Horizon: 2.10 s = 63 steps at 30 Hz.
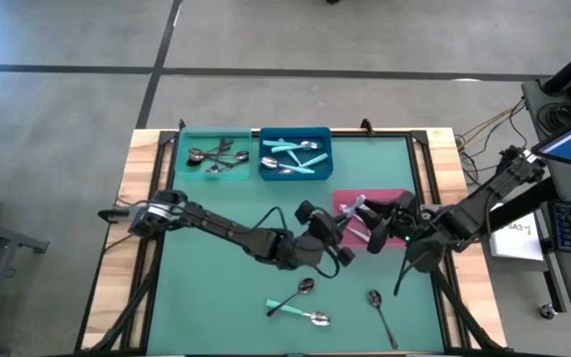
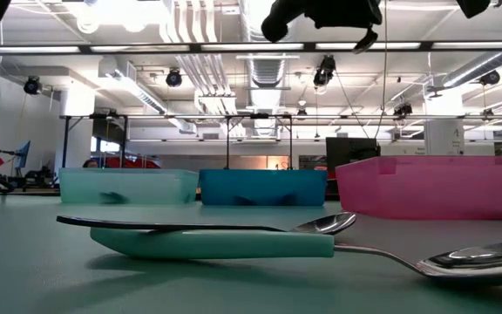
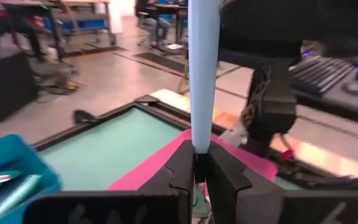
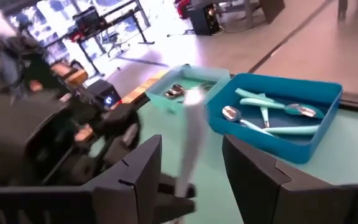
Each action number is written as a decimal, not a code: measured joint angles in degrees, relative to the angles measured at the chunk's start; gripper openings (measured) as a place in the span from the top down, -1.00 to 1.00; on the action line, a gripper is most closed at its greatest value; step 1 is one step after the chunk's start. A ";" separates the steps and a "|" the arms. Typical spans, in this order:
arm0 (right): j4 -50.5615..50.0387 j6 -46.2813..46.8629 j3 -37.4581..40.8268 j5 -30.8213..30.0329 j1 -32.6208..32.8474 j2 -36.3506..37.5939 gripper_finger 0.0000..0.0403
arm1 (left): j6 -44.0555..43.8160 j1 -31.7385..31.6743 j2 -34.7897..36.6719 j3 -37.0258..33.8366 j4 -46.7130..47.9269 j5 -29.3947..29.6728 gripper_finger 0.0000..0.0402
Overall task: Sort silverware by color (type)
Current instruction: Put the blue spoon into the red bin
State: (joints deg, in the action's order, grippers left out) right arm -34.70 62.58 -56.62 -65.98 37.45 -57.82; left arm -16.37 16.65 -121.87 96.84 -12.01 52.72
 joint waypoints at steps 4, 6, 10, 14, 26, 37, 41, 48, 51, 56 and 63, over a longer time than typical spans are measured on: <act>2.43 -5.02 0.00 1.57 -0.15 -0.52 0.20 | -0.78 -1.05 0.01 0.00 -2.72 -5.25 0.96; 2.50 -6.46 0.00 1.76 -0.24 -0.87 0.21 | -0.77 -1.10 0.01 0.00 -4.03 -6.87 0.96; 2.45 -8.77 0.02 1.68 -0.26 -0.78 0.26 | -0.36 -0.91 0.01 0.00 -4.51 -6.92 0.96; 2.45 -10.30 0.02 1.47 -0.27 -0.16 0.38 | 0.14 -0.84 0.01 0.00 -4.84 -6.92 0.96; 2.83 -15.99 0.02 2.55 -0.26 0.31 0.87 | 1.20 -1.12 0.01 0.00 -5.77 -12.47 0.96; -0.01 -22.93 0.03 0.50 -0.48 3.27 0.87 | 3.77 -0.69 1.01 0.00 -4.97 -13.83 0.75; -6.79 -22.76 0.04 1.28 -0.79 4.07 0.87 | 5.31 -0.56 1.84 0.00 -4.03 -13.56 0.65; -26.51 -16.32 0.04 9.99 -3.31 3.08 0.87 | 6.59 0.67 4.59 0.00 2.54 -13.42 0.56; -34.92 -10.85 0.04 12.77 -4.71 1.73 0.87 | 6.35 1.19 5.29 0.00 4.95 -13.42 0.56; -39.97 -5.65 0.33 18.87 -6.69 0.11 0.87 | 5.97 2.70 6.11 0.00 7.12 -13.39 0.56; -39.72 -5.43 0.39 21.45 -7.41 -2.67 0.70 | 3.96 5.31 8.08 0.00 12.06 -13.37 0.56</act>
State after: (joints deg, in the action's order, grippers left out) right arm -74.43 57.14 -56.23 -44.53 30.04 -60.50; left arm -12.41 21.96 -113.79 96.84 0.05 39.35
